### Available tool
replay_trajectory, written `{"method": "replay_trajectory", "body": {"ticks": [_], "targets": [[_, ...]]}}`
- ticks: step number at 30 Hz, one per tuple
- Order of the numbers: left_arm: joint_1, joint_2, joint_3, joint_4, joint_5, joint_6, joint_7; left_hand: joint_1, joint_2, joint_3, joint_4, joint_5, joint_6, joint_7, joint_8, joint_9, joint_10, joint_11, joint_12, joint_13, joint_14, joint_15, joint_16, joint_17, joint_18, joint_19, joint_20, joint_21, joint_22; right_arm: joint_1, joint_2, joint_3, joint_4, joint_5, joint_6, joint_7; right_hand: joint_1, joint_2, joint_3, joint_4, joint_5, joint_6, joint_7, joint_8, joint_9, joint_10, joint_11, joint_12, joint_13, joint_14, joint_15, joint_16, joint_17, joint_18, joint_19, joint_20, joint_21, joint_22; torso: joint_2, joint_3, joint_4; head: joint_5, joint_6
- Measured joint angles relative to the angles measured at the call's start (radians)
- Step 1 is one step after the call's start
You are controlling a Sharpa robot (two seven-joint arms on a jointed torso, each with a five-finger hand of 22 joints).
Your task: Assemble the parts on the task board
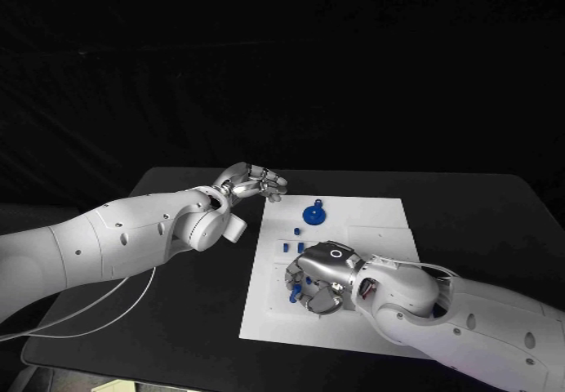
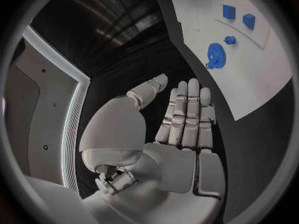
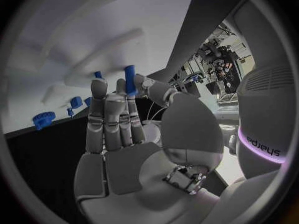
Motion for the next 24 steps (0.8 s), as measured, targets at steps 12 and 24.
{"method": "replay_trajectory", "body": {"ticks": [12,24], "targets": [[0.0,0.0,0.0,0.001,0.0,0.0,0.0,0.0,0.0,0.0,0.0,0.0,0.0,0.0,0.0,0.0,0.0,0.0,0.0,0.0,0.0,0.0,0.0,0.001,0.0,0.0,0.0,0.0,0.001,0.002,0.006,0.001,0.0,0.077,0.045,0.018,-0.021,0.021,-0.028,-0.019,0.048,-0.003,0.003,-0.002,0.001,-0.002,-0.002,-0.001,0.009,-0.004,0.004,0.0,-0.008,0.0,-0.004,0.004,-0.003,0.003,0.0,-0.0006,-0.0002,0.001,-0.002],[0.0,-0.001,0.0,0.001,0.0,0.001,0.0,0.0,0.0,0.0,0.0,0.0,0.0,0.0,0.0,0.0,0.0,0.0,0.0,0.0,0.0,0.0,-0.004,0.002,0.0,0.0,0.0,0.0,0.002,0.001,0.008,0.0,-0.007,0.106,0.049,0.023,-0.076,0.015,-0.134,-0.027,0.096,-0.044,0.022,-0.026,0.003,-0.042,0.019,-0.031,0.009,-0.023,0.009,-0.004,-0.018,0.0,-0.018,0.007,-0.012,0.008,0.0,0.0,-0.0005,0.001,-0.004]]}}
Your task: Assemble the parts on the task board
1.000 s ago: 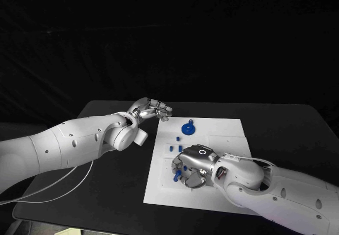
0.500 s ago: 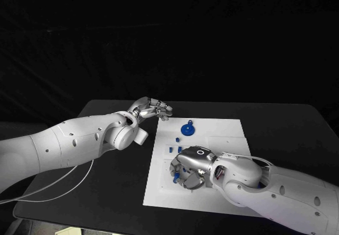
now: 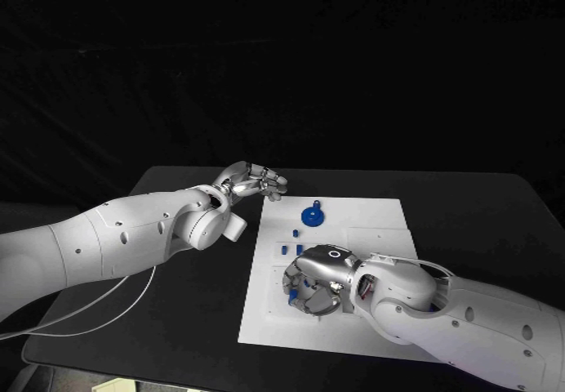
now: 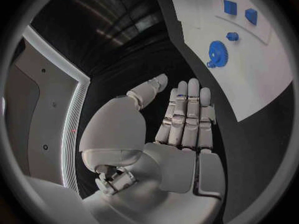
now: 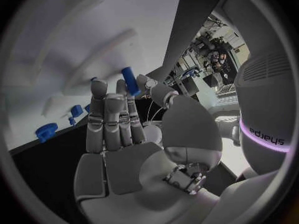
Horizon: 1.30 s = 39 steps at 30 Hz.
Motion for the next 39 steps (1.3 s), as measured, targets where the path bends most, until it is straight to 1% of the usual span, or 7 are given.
{"method": "replay_trajectory", "body": {"ticks": [4,5,9,29,32,35,39], "targets": [[0.0,0.0,0.0,0.0,0.0,0.0,0.0,0.0,0.0,0.0,0.0,0.0,0.0,0.0,0.0,0.0,0.0,0.0,0.0,-0.001,0.0,0.0,0.0,0.001,0.0,0.0,0.0,0.0,0.0,-0.001,-0.001,-0.001,0.0,0.008,0.001,0.004,-0.01,-0.008,-0.054,-0.01,0.014,-0.007,0.007,-0.006,-0.003,-0.012,0.002,-0.007,0.0,-0.001,0.0,0.0,-0.002,0.0,0.0,0.0,-0.003,0.002,0.0,-0.0001,-0.0002,0.0,0.0],[0.0,0.0,0.0,0.0,0.0,0.0,0.0,0.0,0.0,0.0,0.0,0.0,0.0,0.0,0.0,0.0,0.0,0.0,0.0,-0.001,0.0,0.0,0.0,0.001,0.0,0.0,0.0,0.0,0.0,-0.001,-0.001,-0.002,0.0,0.01,0.001,0.005,-0.014,-0.011,-0.072,-0.013,0.022,-0.01,0.004,-0.006,-0.003,-0.012,0.002,-0.007,0.0,-0.003,0.002,0.0,-0.003,0.0,0.0,0.0,-0.003,0.002,0.0,-0.0001,-0.0002,0.0,0.0],[0.0,0.0,0.0,0.0,0.0,0.001,0.0,0.0,0.0,0.0,0.0,0.0,0.0,0.0,0.0,0.0,0.0,0.0,0.0,-0.001,0.0,0.0,0.0,0.001,0.0,0.0,0.0,0.0,0.0,-0.001,-0.001,-0.002,0.001,0.017,0.001,0.009,-0.017,-0.015,-0.103,-0.024,0.037,-0.016,0.008,-0.011,-0.003,-0.018,0.007,-0.011,0.0,-0.005,0.003,0.0,-0.004,0.0,0.0,0.0,-0.004,0.002,0.0,0.0006,-0.0002,0.0,-0.001],[0.0,0.0,0.0,-0.001,0.0,0.003,0.0,0.0,0.0,0.0,0.0,0.0,0.0,0.0,0.0,0.0,0.0,0.0,0.0,-0.002,0.0,0.0,0.0,0.003,0.0,0.0,0.0,-0.004,0.001,-0.003,-0.005,-0.003,0.006,0.031,-0.014,0.023,-0.017,-0.015,-0.127,-0.031,0.053,-0.019,0.009,-0.014,-0.004,-0.021,0.004,-0.019,0.0,-0.006,0.003,0.0,-0.007,0.0,-0.002,0.002,-0.016,0.003,0.0,0.0007,-0.0002,0.0,-0.002],[0.0,-0.001,0.0,-0.001,0.0,0.003,0.0,0.0,0.0,0.0,0.0,0.0,0.0,0.0,0.0,0.0,0.0,0.0,0.0,-0.002,0.0,0.0,0.0,0.004,0.0,0.0,0.0,-0.004,0.001,-0.003,-0.007,-0.003,0.008,0.038,-0.025,0.028,-0.017,-0.015,-0.133,-0.029,0.058,-0.03,0.013,-0.021,-0.007,-0.03,0.013,-0.027,-0.001,-0.006,0.003,0.0,-0.008,0.0,-0.002,0.002,-0.017,0.003,0.0,0.0006,-0.0002,0.0,-0.002],[0.0,-0.001,0.0,-0.001,0.0,0.003,0.0,0.0,0.0,0.0,0.0,0.0,0.0,0.0,0.0,0.0,0.0,0.0,0.0,-0.002,0.0,0.0,0.0,0.004,0.0,0.0,0.0,-0.004,0.001,-0.003,-0.008,-0.003,0.008,0.042,-0.035,0.03,-0.017,-0.015,-0.136,-0.032,0.06,-0.034,0.016,-0.022,-0.008,-0.037,0.013,-0.031,-0.004,-0.009,0.006,0.0,-0.008,0.0,-0.002,0.002,-0.017,0.003,0.0,0.0007,-0.0002,-0.001,-0.001],[0.0,-0.001,0.0,-0.001,0.0,0.003,0.0,0.0,0.0,0.0,0.0,0.0,0.0,0.0,0.0,0.0,0.0,0.0,0.0,-0.001,0.0,0.0,-0.004,0.004,0.0,0.0,0.0,-0.004,0.001,-0.003,-0.009,-0.003,0.008,0.051,-0.055,0.034,-0.011,-0.021,-0.141,-0.032,0.06,-0.057,0.025,-0.038,-0.014,-0.064,0.02,-0.048,-0.011,-0.008,0.016,0.0,-0.008,0.0,-0.003,0.003,-0.017,0.003,0.0,0.0002,0.0,-0.001,-0.001]]}}
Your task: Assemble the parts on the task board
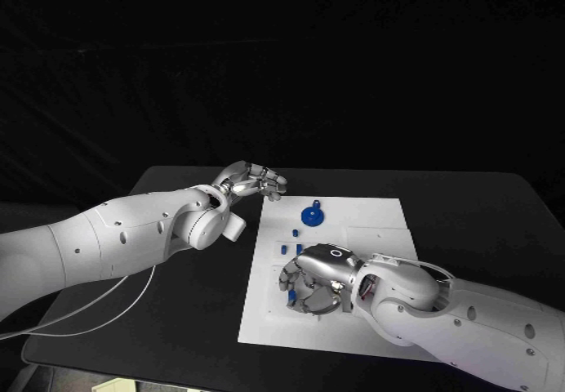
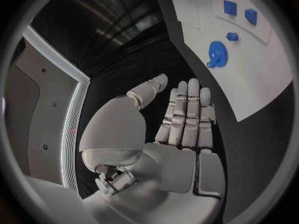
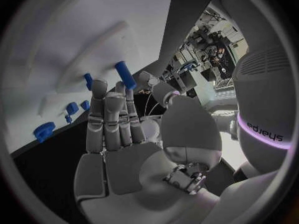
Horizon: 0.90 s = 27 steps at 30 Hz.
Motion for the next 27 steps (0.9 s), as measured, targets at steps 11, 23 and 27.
{"method": "replay_trajectory", "body": {"ticks": [11,23,27], "targets": [[0.0,-0.001,0.0,-0.002,0.0,0.0,-0.001,0.0,0.0,0.0,0.0,0.0,-0.003,0.003,0.0,0.0,0.0,0.0,0.0,-0.001,0.0,0.0,0.0,0.003,0.0,0.0,0.0,0.0,0.001,0.0,-0.017,0.0,0.009,0.068,-0.059,0.04,-0.048,-0.062,-0.059,0.024,0.035,-0.073,0.038,-0.032,-0.018,-0.086,0.034,-0.014,-0.039,-0.011,0.032,0.016,0.004,0.0,-0.003,0.003,-0.004,0.004,0.0,0.0001,0.0,-0.001,0.002],[0.0,-0.001,0.0,-0.002,0.0,0.0,-0.001,0.0,0.0,0.0,0.0,0.0,-0.004,0.004,0.0,0.0,0.0,0.0,0.0,-0.001,0.0,0.0,-0.004,0.004,0.0,0.0,0.0,0.0,0.002,0.046,-0.092,0.029,0.069,0.261,-0.085,0.087,-0.11,-0.037,-0.127,0.036,0.044,-0.082,0.036,-0.031,-0.017,-0.093,0.034,0.013,-0.058,-0.018,0.034,0.029,0.009,0.0,-0.004,0.004,-0.008,0.007,0.0,0.0009,-0.0012,-0.014,0.012],[0.0,0.003,0.0,-0.011,0.0,0.002,-0.001,0.0,0.0,0.0,0.0,0.0,-0.004,0.004,0.0,0.0,0.0,0.0,0.0,-0.002,0.0,0.0,-0.004,0.005,0.0,0.0,0.0,0.0,0.002,0.081,-0.125,0.042,0.075,0.352,-0.083,0.083,-0.092,0.016,-0.129,0.034,-0.005,-0.044,0.015,0.001,-0.001,-0.031,0.003,0.077,-0.039,-0.018,0.016,0.035,0.009,0.0,-0.002,-0.002,-0.008,0.01,-0.001,0.0011,-0.0018,-0.028,0.021]]}}
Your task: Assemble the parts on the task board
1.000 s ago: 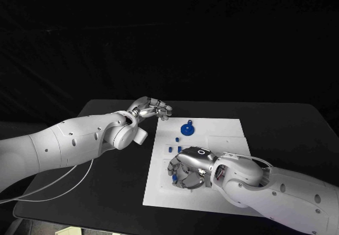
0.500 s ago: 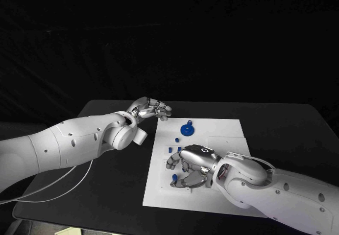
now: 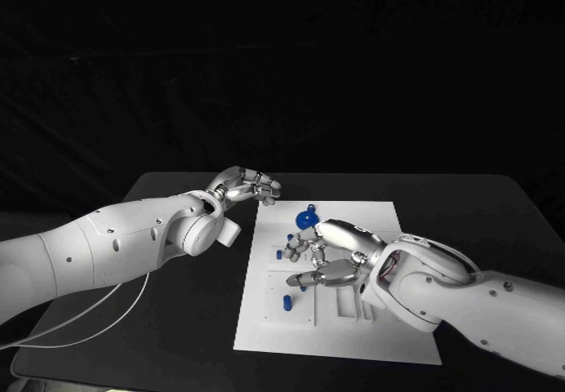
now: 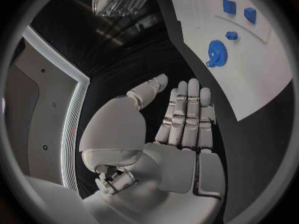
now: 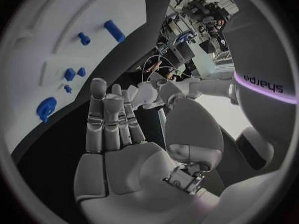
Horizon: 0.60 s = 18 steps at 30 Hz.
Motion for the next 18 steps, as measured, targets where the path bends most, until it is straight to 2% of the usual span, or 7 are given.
{"method": "replay_trajectory", "body": {"ticks": [3,6,7,9,10,14,18], "targets": [[0.0,0.001,0.0,-0.007,0.0,0.0,0.0,0.0,0.0,0.0,0.0,0.0,0.0,0.0,0.0,0.0,0.0,0.0,0.0,0.0,0.0,0.0,0.0,0.001,0.0,0.0,0.0,0.0,0.0,0.042,-0.034,0.0,-0.015,0.056,0.01,-0.012,0.002,0.015,-0.004,-0.004,-0.023,0.021,-0.016,0.028,0.036,0.023,-0.018,0.094,0.056,-0.002,-0.024,0.0,-0.006,0.0,0.001,0.0,-0.012,0.0,-0.001,-0.0001,-0.0007,-0.015,0.008],[0.0,0.004,0.0,-0.014,0.0,0.001,0.0,0.0,0.0,0.0,0.0,0.0,0.0,0.0,0.0,0.0,0.0,0.0,0.0,0.0,0.0,0.0,0.0,0.001,0.0,0.0,0.0,0.0,0.001,0.072,-0.064,0.002,-0.039,0.1,0.018,-0.023,0.0,0.017,-0.004,-0.004,-0.026,0.021,-0.017,0.033,0.064,0.009,-0.035,0.218,0.141,0.001,-0.035,0.0,-0.011,0.004,0.0,0.0,-0.013,0.0,-0.004,-0.0007,-0.0025,-0.029,0.014],[0.0,0.006,0.0,-0.016,0.0,0.001,0.001,0.0,0.0,0.0,0.0,0.0,0.0,0.0,0.0,0.0,0.0,0.0,0.0,0.0,0.0,0.0,0.0,0.001,0.0,0.0,0.0,0.0,0.001,0.08,-0.075,0.002,-0.048,0.119,0.02,-0.027,0.0,0.017,-0.007,-0.007,-0.025,0.02,-0.023,0.033,0.076,-0.003,-0.047,0.298,0.2,0.002,-0.042,-0.004,-0.014,0.006,0.0,0.0,-0.013,0.0,-0.005,-0.0007,-0.003,-0.035,0.015],[-0.001,0.01,0.0,-0.02,0.0,0.001,0.001,0.0,0.0,0.0,0.0,0.0,0.0,0.0,0.0,0.0,0.0,0.0,0.0,0.0,0.0,0.0,0.0,0.002,0.0,0.0,0.0,0.0,0.001,0.092,-0.09,0.002,-0.061,0.15,0.027,-0.035,0.006,0.022,-0.005,-0.011,-0.018,0.021,-0.035,0.034,0.093,-0.047,-0.062,0.427,0.301,0.003,-0.055,-0.007,-0.019,0.015,0.0,0.0,-0.018,0.001,-0.007,-0.0012,-0.0045,-0.046,0.02],[-0.002,0.013,0.0,-0.022,0.001,0.002,0.001,0.0,0.0,0.0,0.0,0.0,0.0,0.0,0.0,0.0,0.0,0.0,0.0,0.0,0.0,0.0,0.0,0.002,0.0,0.0,0.0,0.0,0.001,0.099,-0.1,0.001,-0.068,0.172,0.035,-0.041,-0.003,0.031,-0.005,-0.011,-0.018,0.02,-0.041,0.034,0.103,-0.08,-0.061,0.504,0.362,0.001,-0.065,-0.006,-0.022,0.028,0.002,-0.002,-0.022,0.002,-0.008,-0.0012,-0.0052,-0.05,0.021],[-0.01,0.02,0.0,-0.027,0.005,0.003,0.002,0.0,0.0,-0.003,0.003,0.0,0.0,0.0,0.0,0.0,0.0,0.0,0.0,0.0,0.0,0.0,0.0,0.003,0.0,0.0,0.0,0.0,0.002,0.112,-0.127,0.001,-0.097,0.237,0.087,-0.08,-0.006,0.034,-0.005,-0.011,-0.018,0.011,-0.043,0.019,0.107,-0.052,-0.078,0.674,0.484,0.021,-0.084,0.006,-0.015,0.029,0.037,-0.017,-0.014,0.01,-0.014,-0.0016,-0.0086,-0.065,0.023],[-0.018,0.026,-0.001,-0.036,0.009,0.005,0.004,0.0,0.0,-0.003,0.003,0.0,0.0,0.0,0.0,-0.001,0.0,0.0,0.0,-0.001,0.0,0.0,-0.004,0.006,0.0,0.0,0.0,0.0,0.003,0.114,-0.155,0.001,-0.118,0.267,0.179,-0.149,-0.032,0.06,-0.001,0.002,-0.025,0.01,-0.046,0.004,0.109,-0.052,-0.08,0.78,0.581,0.027,-0.084,0.036,0.011,0.028,0.056,-0.031,-0.001,0.01,-0.022,-0.0015,-0.0123,-0.079,0.023]]}}
